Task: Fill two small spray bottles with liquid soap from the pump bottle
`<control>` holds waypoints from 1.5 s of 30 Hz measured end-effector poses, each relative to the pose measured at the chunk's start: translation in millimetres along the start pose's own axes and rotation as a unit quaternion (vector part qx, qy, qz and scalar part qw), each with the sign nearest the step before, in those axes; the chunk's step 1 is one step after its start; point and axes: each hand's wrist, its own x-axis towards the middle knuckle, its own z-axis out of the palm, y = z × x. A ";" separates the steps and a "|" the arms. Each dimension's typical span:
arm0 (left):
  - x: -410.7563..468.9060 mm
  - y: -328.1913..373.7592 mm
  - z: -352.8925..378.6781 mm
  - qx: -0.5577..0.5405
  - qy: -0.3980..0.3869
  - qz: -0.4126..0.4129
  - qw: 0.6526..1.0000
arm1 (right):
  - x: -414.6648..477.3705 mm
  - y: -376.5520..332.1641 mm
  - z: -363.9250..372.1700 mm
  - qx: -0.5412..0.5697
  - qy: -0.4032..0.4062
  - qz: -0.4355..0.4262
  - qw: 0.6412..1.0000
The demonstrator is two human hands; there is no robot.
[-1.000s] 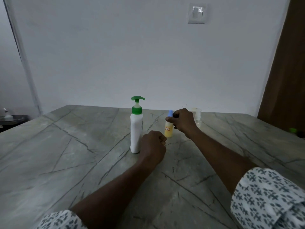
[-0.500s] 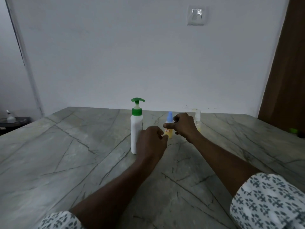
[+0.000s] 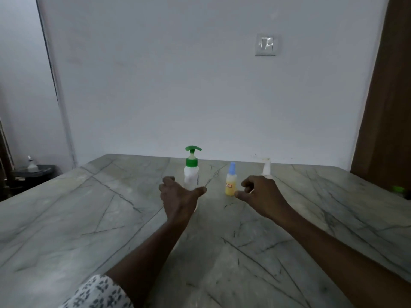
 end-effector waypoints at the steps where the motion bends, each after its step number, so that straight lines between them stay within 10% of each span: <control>1: 1.8 -0.7 0.4 -0.016 -0.003 0.006 1.000 | -5.3 2.7 -2.3 0.000 -0.009 -0.003 1.000; 20: 98.0 -12.6 -6.2 -0.148 -0.258 0.056 0.953 | -28.0 54.5 -7.8 0.080 0.006 -0.005 0.997; 45: 120.0 -33.7 -9.1 -0.168 -0.330 0.018 0.929 | -26.4 58.4 -1.3 0.173 0.033 0.052 0.983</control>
